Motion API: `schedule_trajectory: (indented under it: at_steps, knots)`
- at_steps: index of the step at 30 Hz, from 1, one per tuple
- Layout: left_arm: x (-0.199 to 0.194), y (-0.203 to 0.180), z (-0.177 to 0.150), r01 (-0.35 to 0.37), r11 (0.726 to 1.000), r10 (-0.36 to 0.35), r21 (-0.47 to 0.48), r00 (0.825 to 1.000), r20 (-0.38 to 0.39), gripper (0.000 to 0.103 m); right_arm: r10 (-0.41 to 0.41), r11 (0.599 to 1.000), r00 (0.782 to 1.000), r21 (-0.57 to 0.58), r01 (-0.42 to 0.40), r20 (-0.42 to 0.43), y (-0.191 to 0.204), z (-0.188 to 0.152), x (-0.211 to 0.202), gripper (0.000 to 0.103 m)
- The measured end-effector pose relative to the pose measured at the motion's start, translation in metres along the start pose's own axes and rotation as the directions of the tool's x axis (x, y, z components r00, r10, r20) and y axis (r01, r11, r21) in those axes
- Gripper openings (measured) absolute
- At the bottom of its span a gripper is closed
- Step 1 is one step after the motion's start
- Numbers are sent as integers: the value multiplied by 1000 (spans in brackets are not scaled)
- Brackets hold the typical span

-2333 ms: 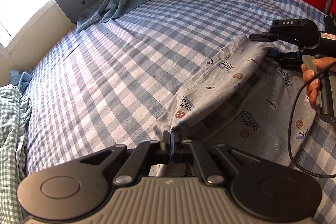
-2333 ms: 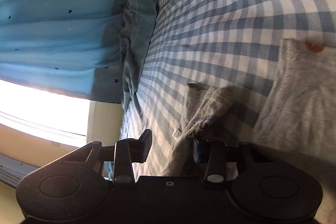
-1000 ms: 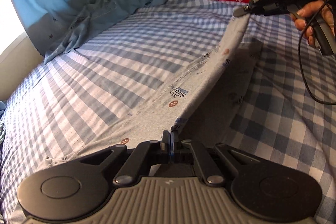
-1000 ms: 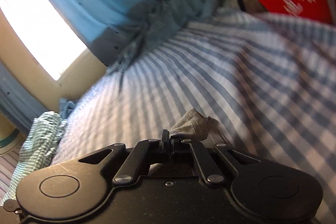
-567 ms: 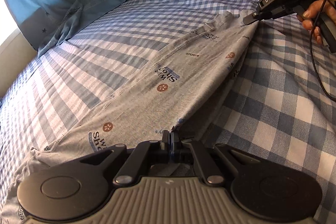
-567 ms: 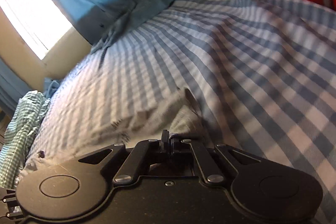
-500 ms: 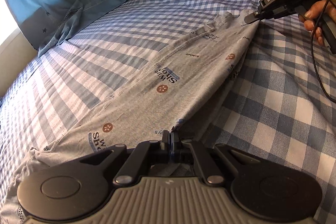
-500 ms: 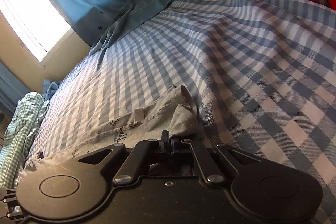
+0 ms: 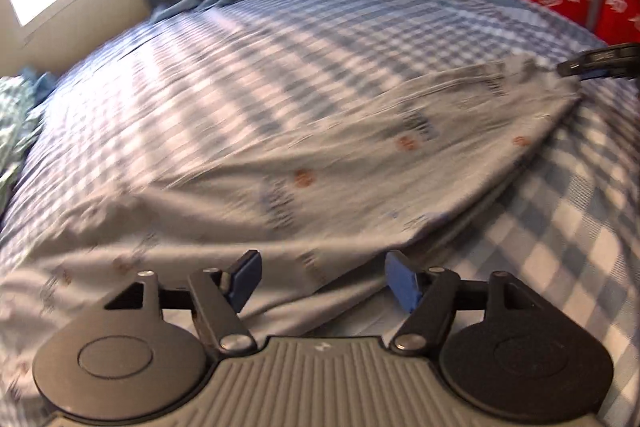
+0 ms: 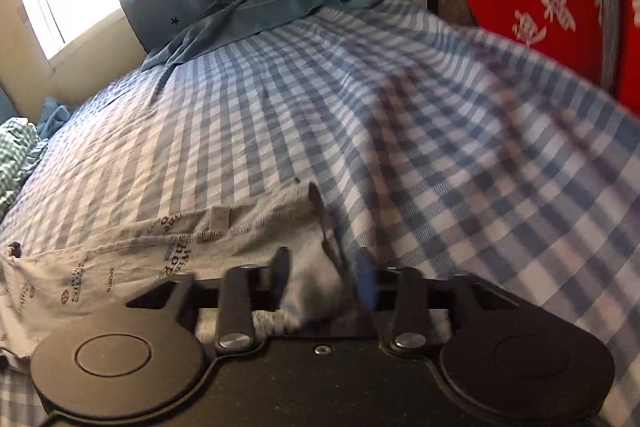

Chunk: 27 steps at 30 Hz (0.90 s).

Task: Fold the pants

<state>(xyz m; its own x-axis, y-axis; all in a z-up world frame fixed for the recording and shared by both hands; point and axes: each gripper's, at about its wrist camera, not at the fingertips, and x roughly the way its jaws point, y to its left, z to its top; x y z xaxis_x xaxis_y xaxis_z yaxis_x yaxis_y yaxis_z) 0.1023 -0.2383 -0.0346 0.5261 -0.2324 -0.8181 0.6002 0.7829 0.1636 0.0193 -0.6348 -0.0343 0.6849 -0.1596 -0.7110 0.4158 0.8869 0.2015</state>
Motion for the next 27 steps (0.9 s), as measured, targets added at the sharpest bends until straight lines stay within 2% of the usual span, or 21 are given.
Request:
schedule_trajectory:
  at_steps: [3, 5, 6, 8, 9, 11, 12, 14, 15, 17, 20, 22, 23, 24, 25, 27]
  knots:
    - [1, 31, -11, -66, 991, 57, -121, 995, -77, 74, -42, 995, 998, -84, 45, 47, 11, 6, -8, 64]
    - [-2, 60, -19, -89, 952, 59, -292, 992, -112, 74, -18, 991, 998, -134, 27, 66, 23, 8, -11, 67]
    - [-3, 72, -22, -92, 924, 51, -372, 992, -120, 74, 5, 988, 998, -156, 6, 70, 31, 9, -11, 68]
    - [-8, 102, -34, -95, 837, 30, -539, 991, -127, 74, 64, 977, 996, -207, -49, 65, 54, 8, -8, 68]
    - [-11, 114, -40, -92, 791, 17, -605, 992, -129, 74, 103, 967, 993, -241, -86, 55, 68, 7, -7, 69]
    - [-12, 134, -48, -93, 715, 2, -692, 991, -131, 74, 198, 934, 980, -309, -181, 25, 100, 3, -4, 76]
    - [-13, 144, -52, -101, 676, 2, -730, 991, -135, 74, 242, 913, 970, -340, -225, 8, 115, 0, -2, 78]
    - [-13, 162, -60, -98, 618, -7, -780, 991, -130, 70, 327, 850, 944, -423, -314, -45, 151, -9, 0, 81]
    - [-13, 172, -64, -97, 590, -10, -802, 992, -127, 65, 353, 814, 933, -468, -344, -71, 170, -15, 1, 82]
    - [-11, 190, -72, -92, 552, -13, -829, 993, -118, 58, 389, 732, 915, -567, -378, -109, 202, -29, -2, 82]
    - [-10, 209, -83, -73, 507, -27, -859, 995, -101, 47, 397, 600, 910, -717, -355, -119, 239, -52, -10, 80]
    - [-5, 217, -90, -61, 466, -47, -882, 995, -94, 28, 392, 534, 911, -776, -336, -126, 255, -64, -16, 70]
    - [-2, 219, -93, -58, 451, -62, -890, 993, -96, 21, 393, 507, 909, -792, -340, -139, 261, -70, -20, 65]
    - [3, 222, -96, -68, 439, -73, -896, 991, -111, 7, 390, 486, 908, -803, -345, -155, 265, -74, -22, 61]
    - [4, 223, -97, -81, 430, -74, -899, 989, -124, 1, 388, 469, 906, -810, -352, -168, 268, -78, -25, 58]
    - [3, 221, -98, -85, 427, -58, -900, 991, -121, 0, 382, 447, 904, -818, -361, -191, 274, -84, -28, 48]
